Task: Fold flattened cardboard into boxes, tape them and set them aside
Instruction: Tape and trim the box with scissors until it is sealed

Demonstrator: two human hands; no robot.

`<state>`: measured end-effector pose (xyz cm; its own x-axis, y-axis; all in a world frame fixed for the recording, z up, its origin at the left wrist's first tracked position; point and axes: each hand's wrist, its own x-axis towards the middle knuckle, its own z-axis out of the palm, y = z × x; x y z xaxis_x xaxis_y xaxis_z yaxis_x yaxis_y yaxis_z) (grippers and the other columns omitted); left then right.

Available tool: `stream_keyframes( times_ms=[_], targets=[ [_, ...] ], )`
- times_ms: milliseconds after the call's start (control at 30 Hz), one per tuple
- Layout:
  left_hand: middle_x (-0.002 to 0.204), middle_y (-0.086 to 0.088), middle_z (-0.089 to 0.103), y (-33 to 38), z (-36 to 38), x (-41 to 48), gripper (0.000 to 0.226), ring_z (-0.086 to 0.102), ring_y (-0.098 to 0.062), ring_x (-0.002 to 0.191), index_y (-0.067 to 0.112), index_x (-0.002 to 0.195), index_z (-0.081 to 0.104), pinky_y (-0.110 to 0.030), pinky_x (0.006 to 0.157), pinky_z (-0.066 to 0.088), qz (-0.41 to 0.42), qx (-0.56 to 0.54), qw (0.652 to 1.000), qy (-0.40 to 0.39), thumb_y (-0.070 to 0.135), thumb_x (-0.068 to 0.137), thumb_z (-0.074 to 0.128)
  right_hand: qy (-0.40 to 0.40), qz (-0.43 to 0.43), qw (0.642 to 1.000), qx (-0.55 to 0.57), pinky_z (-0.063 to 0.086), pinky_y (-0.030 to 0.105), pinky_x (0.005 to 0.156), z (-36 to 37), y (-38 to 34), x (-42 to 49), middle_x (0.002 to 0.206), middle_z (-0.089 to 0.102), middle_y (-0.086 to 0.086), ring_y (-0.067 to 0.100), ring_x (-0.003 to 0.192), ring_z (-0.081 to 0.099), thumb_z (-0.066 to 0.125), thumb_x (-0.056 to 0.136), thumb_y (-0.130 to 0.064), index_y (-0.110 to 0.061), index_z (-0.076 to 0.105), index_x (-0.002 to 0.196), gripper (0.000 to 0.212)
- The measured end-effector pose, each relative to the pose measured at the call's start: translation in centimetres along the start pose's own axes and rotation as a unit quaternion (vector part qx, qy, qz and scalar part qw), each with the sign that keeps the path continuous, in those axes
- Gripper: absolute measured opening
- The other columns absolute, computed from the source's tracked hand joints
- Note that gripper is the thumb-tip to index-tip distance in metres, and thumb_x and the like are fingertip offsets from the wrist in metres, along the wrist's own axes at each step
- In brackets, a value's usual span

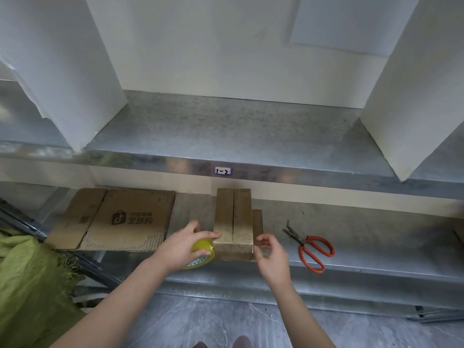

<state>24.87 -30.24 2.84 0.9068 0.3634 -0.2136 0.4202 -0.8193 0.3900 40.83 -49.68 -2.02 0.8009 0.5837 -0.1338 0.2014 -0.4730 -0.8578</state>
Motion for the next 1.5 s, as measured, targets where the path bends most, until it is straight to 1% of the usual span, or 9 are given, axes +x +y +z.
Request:
stream_keyframes(
  times_ms=[300,400,533,600,900,1167,1333,1433,1500],
  targets=[
    [0.116,0.008,0.037,0.3,0.3,-0.1,0.046,0.048,-0.01,0.101,0.061,0.129,0.04,-0.024,0.081,0.045,-0.011,-0.032,0.999,0.023,0.05,0.088,0.059,-0.08,-0.062,0.995,0.003,0.038,0.024,0.106,-0.9,-0.8,-0.2,0.138,0.047,-0.019,-0.001,0.127,0.043,0.064,0.088,-0.048,-0.034,0.037,0.146,0.065],
    [0.114,0.011,0.038,0.1,0.4,-0.5,0.053,0.047,-0.007,0.106,0.058,0.131,0.04,-0.024,0.083,0.043,-0.016,-0.059,0.997,0.044,0.05,0.085,0.064,-0.1,-0.069,0.992,-0.014,0.035,0.02,0.107,0.1,-1.8,0.9,0.143,0.049,-0.013,0.006,0.132,0.044,0.065,0.089,-0.044,-0.038,0.041,0.144,0.06],
    [0.12,0.023,0.045,-1.3,0.3,-0.9,0.067,0.043,0.003,0.114,0.045,0.128,0.045,-0.023,0.097,0.039,-0.02,-0.166,0.984,0.055,0.049,0.07,0.078,-0.096,-0.056,0.994,0.009,0.036,0.011,0.099,0.6,-1.5,1.0,0.136,0.055,-0.014,-0.001,0.111,0.052,0.066,0.09,-0.039,-0.044,0.042,0.14,0.056],
    [0.119,0.026,0.046,-2.2,0.2,-1.2,0.066,0.044,0.005,0.114,0.041,0.124,0.048,-0.018,0.097,0.037,-0.012,-0.169,0.985,0.027,0.048,0.067,0.081,-0.096,-0.038,0.994,0.042,0.037,0.017,0.104,0.7,-1.3,1.2,0.124,0.058,-0.016,-0.005,0.111,0.051,0.068,0.089,-0.034,-0.051,0.043,0.134,0.054],
    [0.123,0.019,0.051,-3.0,-0.4,-1.0,0.066,0.047,0.004,0.113,0.036,0.129,0.049,-0.014,0.092,0.033,-0.04,-0.19,0.98,0.045,0.041,0.071,0.081,-0.096,-0.011,0.992,0.08,0.037,0.028,0.112,1.4,-0.9,1.6,0.134,0.051,-0.024,0.002,0.131,0.044,0.07,0.088,-0.028,-0.047,0.048,0.134,0.054],
    [0.134,0.01,0.05,-3.6,0.2,0.1,0.065,0.046,-0.012,0.125,0.029,0.136,0.045,-0.027,0.106,0.034,-0.029,0.005,0.999,0.029,0.033,0.078,0.074,-0.099,0.006,0.992,0.081,0.041,0.039,0.11,1.5,-0.8,1.8,0.137,0.05,-0.021,0.007,0.134,0.043,0.069,0.089,-0.029,-0.043,0.048,0.137,0.055],
    [0.12,0.007,0.056,-3.4,1.0,0.2,0.042,0.053,-0.017,0.113,0.027,0.119,0.054,-0.028,0.091,0.039,-0.045,0.077,0.995,0.038,0.029,0.079,0.066,-0.102,-0.008,0.992,0.07,0.041,0.039,0.11,1.5,-1.1,1.6,0.138,0.048,-0.021,0.007,0.134,0.041,0.067,0.09,-0.032,-0.045,0.046,0.137,0.054],
    [0.105,0.008,0.059,-3.3,1.4,-0.3,0.036,0.057,-0.017,0.098,0.027,0.102,0.052,-0.027,0.074,0.039,-0.065,0.01,0.996,0.053,0.033,0.073,0.073,-0.096,-0.043,0.994,0.028,0.033,0.026,0.111,1.4,-1.5,1.3,0.14,0.046,-0.018,0.006,0.134,0.039,0.062,0.093,-0.033,-0.046,0.041,0.135,0.049],
    [0.1,0.009,0.058,-3.1,1.3,-0.7,0.041,0.056,-0.017,0.092,0.028,0.098,0.047,-0.027,0.068,0.036,-0.067,-0.018,0.996,0.057,0.036,0.07,0.075,-0.084,-0.078,0.993,-0.017,0.033,0.032,0.112,1.6,-1.1,1.3,0.141,0.046,-0.014,0.007,0.132,0.039,0.057,0.094,-0.041,-0.049,0.037,0.135,0.046]
  ],
)
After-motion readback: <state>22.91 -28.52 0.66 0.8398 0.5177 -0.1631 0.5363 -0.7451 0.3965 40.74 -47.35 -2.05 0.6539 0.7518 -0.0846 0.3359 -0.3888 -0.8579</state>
